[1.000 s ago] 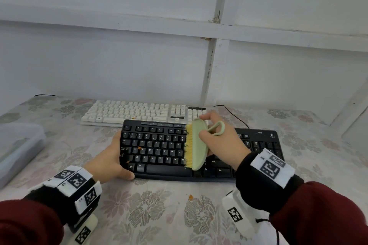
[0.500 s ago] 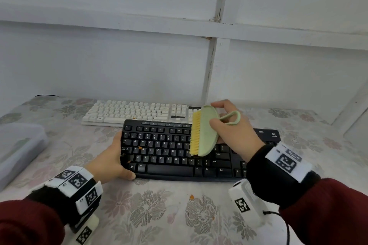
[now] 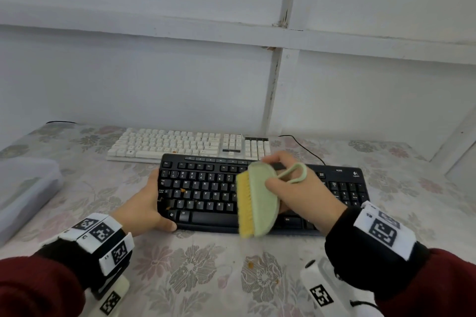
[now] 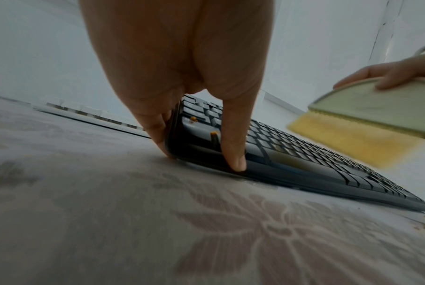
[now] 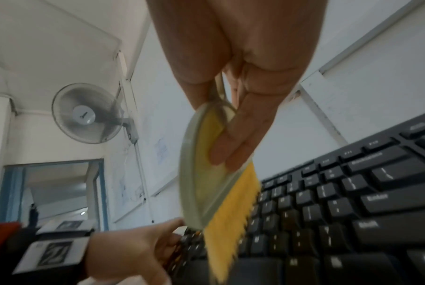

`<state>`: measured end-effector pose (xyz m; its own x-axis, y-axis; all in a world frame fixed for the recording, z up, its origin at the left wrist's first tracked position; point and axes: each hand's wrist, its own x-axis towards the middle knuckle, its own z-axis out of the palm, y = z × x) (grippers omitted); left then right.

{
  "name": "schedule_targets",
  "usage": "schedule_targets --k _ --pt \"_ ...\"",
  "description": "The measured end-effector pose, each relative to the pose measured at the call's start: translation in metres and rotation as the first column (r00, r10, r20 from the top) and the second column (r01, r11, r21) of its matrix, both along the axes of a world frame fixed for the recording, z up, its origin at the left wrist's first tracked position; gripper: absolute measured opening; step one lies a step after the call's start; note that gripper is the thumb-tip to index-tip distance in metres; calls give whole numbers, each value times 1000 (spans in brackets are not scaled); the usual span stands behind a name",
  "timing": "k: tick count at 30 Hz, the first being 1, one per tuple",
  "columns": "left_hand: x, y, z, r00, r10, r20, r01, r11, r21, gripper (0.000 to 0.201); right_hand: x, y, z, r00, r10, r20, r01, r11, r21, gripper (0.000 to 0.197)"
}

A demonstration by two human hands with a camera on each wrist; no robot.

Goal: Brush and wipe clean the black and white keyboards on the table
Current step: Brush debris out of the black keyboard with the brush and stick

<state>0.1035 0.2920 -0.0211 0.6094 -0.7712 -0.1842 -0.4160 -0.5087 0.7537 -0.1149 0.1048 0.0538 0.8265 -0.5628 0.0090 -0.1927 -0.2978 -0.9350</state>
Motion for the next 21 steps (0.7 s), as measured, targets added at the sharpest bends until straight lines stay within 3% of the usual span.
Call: schedule_targets --k 5,10,14,21 --pt "1 0 -1 1000 -1 4 1 1000 -13 113 15 -10 6 986 -147 76 153 984 -86 31" --pt "2 0 -2 1000 -7 -3 7 1000 -18 112 9 8 -10 997 -7 -73 -2 993 -114 26" --pt "3 0 -3 1000 -10 7 10 999 -31 114 0 13 -6 985 104 -141 -105 994 -2 26" --pt "1 0 -3 1000 -4 17 5 1000 -28 118 25 -7 15 986 -119 114 128 988 -80 31"
